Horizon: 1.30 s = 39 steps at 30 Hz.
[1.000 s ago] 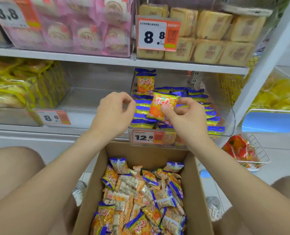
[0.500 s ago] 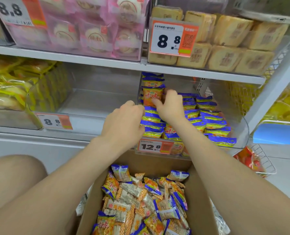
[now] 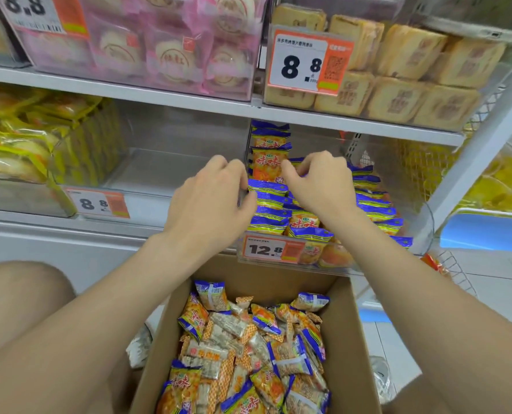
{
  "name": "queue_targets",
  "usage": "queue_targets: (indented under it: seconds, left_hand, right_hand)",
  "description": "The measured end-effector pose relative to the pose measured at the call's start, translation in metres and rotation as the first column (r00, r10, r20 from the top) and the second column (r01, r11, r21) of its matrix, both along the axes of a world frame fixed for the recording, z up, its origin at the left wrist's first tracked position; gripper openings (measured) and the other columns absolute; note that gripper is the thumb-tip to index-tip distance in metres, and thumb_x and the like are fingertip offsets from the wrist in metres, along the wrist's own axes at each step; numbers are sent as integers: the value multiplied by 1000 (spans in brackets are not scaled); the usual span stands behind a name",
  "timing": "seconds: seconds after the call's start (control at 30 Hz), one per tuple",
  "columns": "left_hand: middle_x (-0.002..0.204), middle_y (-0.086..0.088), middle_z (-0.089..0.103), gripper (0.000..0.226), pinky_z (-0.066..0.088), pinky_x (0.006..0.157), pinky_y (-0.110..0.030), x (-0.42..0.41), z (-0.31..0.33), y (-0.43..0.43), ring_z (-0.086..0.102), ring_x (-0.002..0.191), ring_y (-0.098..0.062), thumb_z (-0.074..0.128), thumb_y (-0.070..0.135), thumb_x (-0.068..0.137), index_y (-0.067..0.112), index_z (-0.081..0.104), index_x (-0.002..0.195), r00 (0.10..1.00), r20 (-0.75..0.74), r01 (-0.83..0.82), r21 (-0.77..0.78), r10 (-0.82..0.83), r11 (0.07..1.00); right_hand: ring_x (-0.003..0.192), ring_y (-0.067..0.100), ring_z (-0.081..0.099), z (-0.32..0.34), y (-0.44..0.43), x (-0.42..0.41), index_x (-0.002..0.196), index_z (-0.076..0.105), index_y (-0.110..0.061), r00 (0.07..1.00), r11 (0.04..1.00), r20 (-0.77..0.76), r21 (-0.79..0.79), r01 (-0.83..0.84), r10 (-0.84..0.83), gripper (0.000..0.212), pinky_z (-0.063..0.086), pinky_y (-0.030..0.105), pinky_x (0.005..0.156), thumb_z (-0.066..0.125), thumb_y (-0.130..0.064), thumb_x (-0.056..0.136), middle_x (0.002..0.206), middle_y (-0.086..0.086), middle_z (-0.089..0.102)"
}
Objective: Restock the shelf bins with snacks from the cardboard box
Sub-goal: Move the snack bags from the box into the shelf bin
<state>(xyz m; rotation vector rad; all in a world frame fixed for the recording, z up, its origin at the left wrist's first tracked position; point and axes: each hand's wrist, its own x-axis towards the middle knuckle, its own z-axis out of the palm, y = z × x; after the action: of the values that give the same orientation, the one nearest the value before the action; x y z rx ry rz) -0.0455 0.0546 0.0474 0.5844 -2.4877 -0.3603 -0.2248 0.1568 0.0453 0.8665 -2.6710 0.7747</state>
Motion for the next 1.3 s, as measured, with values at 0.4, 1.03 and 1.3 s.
queue_targets:
  seconds: [0.4, 1.03, 1.3]
  left_hand:
    - [94, -8, 65, 15, 55, 72, -38, 18, -105, 26, 66, 85, -29, 61, 24, 97, 12, 69, 99, 407, 904, 43, 124, -130, 991]
    - [125, -13, 62, 28, 56, 86, -46, 9, -231, 9, 65, 109, -35, 66, 20, 102, 12, 53, 125, 422, 877, 136, 187, -228, 973]
    - [88, -16, 76, 16, 65, 63, -37, -1, -131, 50, 77, 72, -30, 60, 21, 105, 7, 66, 109, 797, 453, -154, 792, -400, 590]
  right_hand:
    - [78, 32, 64, -88, 96, 124, 99, 63, -22, 812, 656, 311, 479, -583, 494, 17, 56, 41, 62, 50, -32, 94, 81, 2, 64]
    - [94, 36, 66, -98, 86, 91, 130, 59, -16, 734, 321, 521, 672, -667, 435, 27, 57, 45, 76, 52, -21, 105, 114, 14, 60]
    - [95, 19, 52, -71, 106, 72, 114, 38, -26, 692, 495, 499, 484, -722, 521, 67, 51, 40, 78, 90, -46, 76, 107, -2, 51]
